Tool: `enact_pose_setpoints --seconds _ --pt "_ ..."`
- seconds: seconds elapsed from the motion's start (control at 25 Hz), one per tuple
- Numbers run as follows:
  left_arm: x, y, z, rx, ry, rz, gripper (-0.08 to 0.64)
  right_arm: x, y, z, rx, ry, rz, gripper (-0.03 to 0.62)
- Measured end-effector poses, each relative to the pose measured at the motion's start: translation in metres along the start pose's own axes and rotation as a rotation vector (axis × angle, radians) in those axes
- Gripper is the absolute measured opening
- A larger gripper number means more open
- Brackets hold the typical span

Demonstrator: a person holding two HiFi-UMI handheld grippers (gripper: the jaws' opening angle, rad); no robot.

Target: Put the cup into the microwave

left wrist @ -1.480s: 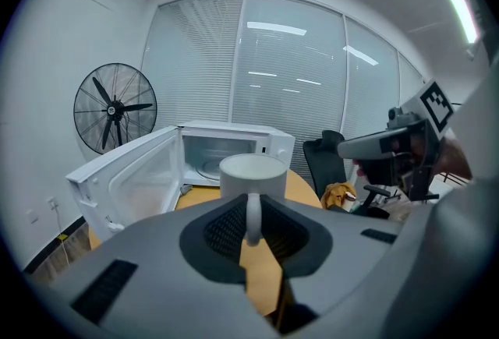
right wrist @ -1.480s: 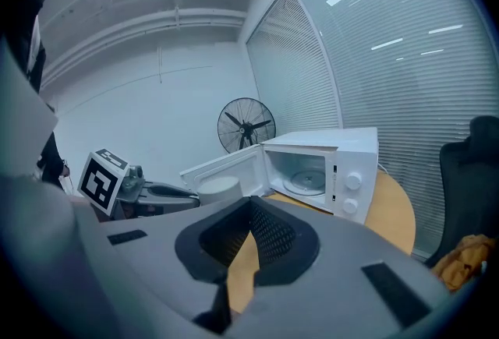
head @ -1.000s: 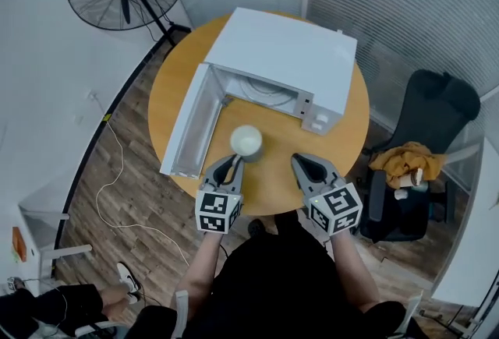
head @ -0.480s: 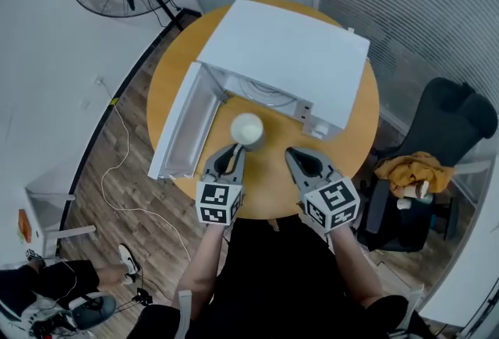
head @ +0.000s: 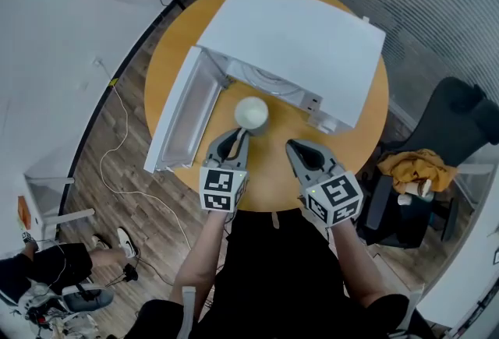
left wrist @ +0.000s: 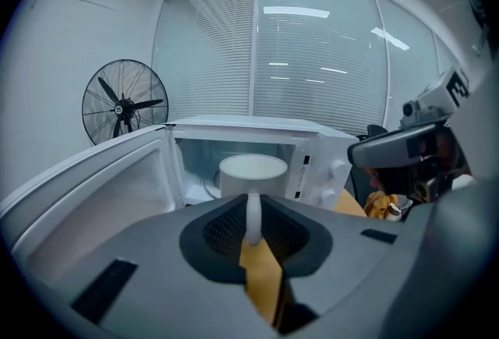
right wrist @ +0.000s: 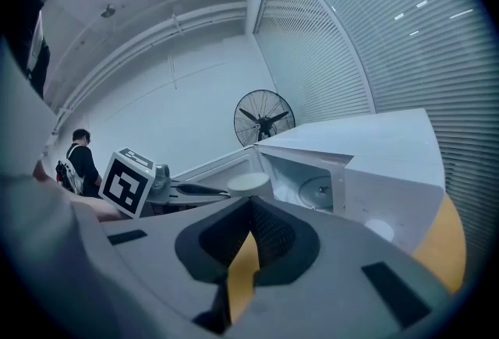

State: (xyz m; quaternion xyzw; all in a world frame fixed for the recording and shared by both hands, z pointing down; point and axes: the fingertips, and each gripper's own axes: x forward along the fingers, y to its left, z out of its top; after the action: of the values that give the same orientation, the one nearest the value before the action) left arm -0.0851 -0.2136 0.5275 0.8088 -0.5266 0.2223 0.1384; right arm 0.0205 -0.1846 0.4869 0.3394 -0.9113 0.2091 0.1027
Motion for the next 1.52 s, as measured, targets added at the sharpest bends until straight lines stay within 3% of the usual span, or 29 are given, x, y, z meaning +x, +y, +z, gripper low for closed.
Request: enact_pose_setpoints --seconds 0.8,1.52 --pt "0.116 0.041 0.015 0.070 -0.029 -0.079 0.041 0.012 -0.026 -0.006 0.044 0.057 -0.136 0.010" --pt "0.195 0.051 0.018 0.089 -0.084 -0.099 0.041 0.028 -0.022 -0.018 0.082 0.094 -0.159 0.010"
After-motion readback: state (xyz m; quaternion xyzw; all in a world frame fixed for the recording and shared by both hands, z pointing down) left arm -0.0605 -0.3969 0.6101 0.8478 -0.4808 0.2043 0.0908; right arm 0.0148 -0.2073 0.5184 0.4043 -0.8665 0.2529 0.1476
